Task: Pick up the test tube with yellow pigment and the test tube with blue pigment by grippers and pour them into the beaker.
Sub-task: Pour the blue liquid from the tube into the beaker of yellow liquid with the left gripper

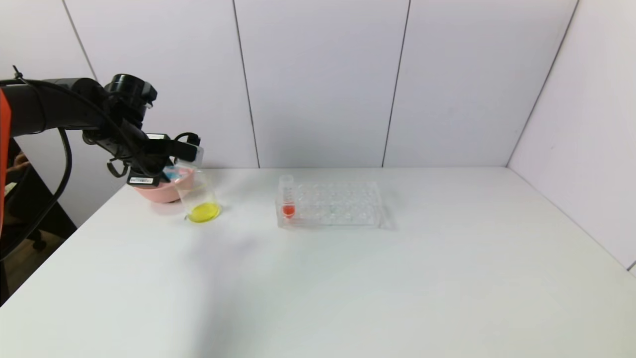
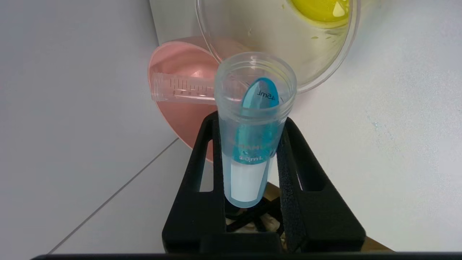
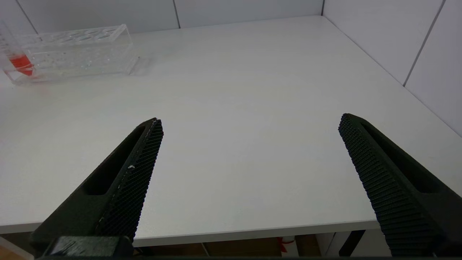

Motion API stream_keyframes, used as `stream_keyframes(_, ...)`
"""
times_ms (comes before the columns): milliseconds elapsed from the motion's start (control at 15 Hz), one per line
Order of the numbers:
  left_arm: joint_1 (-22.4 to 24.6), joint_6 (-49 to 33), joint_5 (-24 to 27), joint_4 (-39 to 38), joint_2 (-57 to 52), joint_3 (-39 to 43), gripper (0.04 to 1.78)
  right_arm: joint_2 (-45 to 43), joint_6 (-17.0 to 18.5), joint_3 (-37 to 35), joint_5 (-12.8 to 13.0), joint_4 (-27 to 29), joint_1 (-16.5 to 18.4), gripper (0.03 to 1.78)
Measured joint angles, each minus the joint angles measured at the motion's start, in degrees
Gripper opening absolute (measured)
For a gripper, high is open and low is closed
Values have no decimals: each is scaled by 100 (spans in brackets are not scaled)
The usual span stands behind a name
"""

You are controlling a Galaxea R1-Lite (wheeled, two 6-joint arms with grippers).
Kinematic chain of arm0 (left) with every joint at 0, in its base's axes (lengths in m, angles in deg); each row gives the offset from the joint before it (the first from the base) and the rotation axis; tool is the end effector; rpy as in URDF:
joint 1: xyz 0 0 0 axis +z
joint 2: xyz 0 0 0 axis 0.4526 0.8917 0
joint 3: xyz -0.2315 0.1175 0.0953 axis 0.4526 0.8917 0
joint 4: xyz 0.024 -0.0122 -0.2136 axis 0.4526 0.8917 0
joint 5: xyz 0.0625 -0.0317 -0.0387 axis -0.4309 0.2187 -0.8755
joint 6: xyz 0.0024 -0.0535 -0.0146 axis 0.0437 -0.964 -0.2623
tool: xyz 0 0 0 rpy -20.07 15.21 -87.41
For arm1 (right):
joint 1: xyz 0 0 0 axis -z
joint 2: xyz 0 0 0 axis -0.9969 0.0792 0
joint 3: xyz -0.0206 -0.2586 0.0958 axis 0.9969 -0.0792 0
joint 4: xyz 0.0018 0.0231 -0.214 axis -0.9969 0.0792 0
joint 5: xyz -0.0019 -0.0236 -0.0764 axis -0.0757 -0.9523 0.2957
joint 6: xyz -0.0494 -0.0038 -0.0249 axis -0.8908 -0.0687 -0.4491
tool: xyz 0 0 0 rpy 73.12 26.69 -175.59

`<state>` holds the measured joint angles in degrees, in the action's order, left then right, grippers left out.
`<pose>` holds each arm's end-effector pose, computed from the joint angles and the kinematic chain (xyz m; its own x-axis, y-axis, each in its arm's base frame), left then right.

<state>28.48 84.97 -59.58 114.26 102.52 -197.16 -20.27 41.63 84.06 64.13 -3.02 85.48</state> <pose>0.4495 0.0147 0.1753 0.6603 0.0611 -0.7485 0.7487 0.0245 0.6625 0.0605 -0.0020 0.0757 0.9993 -0.0384 0.0026 0.0380 0.9948 0.0946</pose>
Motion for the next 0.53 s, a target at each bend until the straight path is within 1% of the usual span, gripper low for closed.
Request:
stream_keyframes(267,-12,0,-430,-33,20,0,44,0,0,0,2,2,-2,177)
stream_keyframes(533,-72,-2,-460,-72,60,0,44,0,0,0,2,0,-2,177)
